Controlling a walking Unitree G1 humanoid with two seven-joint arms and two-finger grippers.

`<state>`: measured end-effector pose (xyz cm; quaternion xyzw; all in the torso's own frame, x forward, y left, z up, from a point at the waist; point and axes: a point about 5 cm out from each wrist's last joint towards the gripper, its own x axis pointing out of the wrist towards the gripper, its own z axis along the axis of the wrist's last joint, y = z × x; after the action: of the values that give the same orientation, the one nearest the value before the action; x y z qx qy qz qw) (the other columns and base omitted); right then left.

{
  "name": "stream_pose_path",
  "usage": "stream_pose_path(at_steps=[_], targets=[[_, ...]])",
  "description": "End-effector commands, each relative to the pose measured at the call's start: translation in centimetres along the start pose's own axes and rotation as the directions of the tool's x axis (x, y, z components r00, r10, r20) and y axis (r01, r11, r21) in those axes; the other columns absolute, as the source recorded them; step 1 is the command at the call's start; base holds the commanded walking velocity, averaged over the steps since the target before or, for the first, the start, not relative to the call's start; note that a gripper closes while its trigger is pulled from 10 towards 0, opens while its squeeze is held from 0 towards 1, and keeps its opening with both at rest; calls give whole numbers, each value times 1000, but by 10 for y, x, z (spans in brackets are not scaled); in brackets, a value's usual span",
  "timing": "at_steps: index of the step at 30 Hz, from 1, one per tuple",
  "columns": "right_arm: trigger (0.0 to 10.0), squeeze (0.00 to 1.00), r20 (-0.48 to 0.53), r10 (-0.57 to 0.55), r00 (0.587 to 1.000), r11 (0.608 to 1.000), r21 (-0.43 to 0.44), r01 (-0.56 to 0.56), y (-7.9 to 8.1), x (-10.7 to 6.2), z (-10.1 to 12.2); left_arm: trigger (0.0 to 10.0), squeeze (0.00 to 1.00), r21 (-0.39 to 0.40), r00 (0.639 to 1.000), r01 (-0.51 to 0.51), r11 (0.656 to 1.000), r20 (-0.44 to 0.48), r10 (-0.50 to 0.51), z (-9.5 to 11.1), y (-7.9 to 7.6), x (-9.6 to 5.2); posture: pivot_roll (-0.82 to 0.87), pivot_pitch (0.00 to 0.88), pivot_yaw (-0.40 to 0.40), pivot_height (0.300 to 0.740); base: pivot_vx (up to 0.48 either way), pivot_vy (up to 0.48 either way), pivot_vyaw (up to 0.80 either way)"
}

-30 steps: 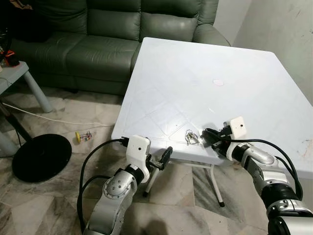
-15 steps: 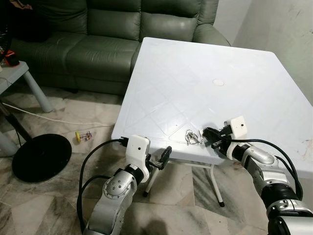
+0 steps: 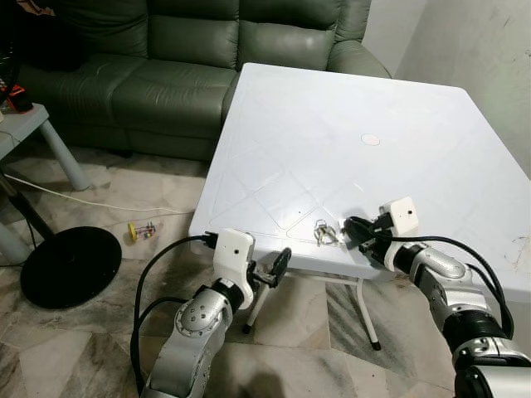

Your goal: Hang keys on a hook

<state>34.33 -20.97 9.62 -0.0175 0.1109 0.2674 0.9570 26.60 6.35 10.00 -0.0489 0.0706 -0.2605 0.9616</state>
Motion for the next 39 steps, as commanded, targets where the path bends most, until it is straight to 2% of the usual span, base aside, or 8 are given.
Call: stream_pose_path(at_steps=[1,18,21,22,25,26,27,39], targets=[[10000,0,16,4,1000,1000,-10,-4,-5,-4,3,10000,0,-19,1000,27,999,13,-27,3,-11,3,71,101,-94,740,0,0,0],[10000,0,0,-27,1000,999,-29,27,-9,-6,2,10000,0,-24,999,33,999,13,-33,3,-13,3,69,102,-93,740,0,0,0],[9373,0,2,-22,1000,999,-32,22,-8,-6,2,10000,0,-25,999,35,999,15,-34,4,-13,4,69,104,-94,740,0,0,0],[10000,0,-5,-25,1000,999,-30,25,-9,-6,2,10000,0,-26,999,34,999,16,-34,4,-13,4,69,104,-94,740,0,0,0],[10000,0,4,-16,1000,1000,-27,16,-8,-6,2,10000,0,-28,999,33,999,16,-33,4,-13,4,69,104,-94,740,0,0,0],[8196,0,13,-13,1000,1000,-20,13,-8,-6,2,10000,0,-30,999,33,999,17,-32,4,-13,4,69,104,-94,740,0,0,0],[0,0,23,-11,1000,1000,-18,11,-8,-6,3,10000,0,-32,999,32,999,17,-32,4,-13,4,69,104,-94,740,0,0,0],[0,0,55,-5,998,1000,-22,7,-8,-6,8,10000,0,-35,999,31,999,18,-30,5,-13,5,68,101,-95,740,0,0,0]])
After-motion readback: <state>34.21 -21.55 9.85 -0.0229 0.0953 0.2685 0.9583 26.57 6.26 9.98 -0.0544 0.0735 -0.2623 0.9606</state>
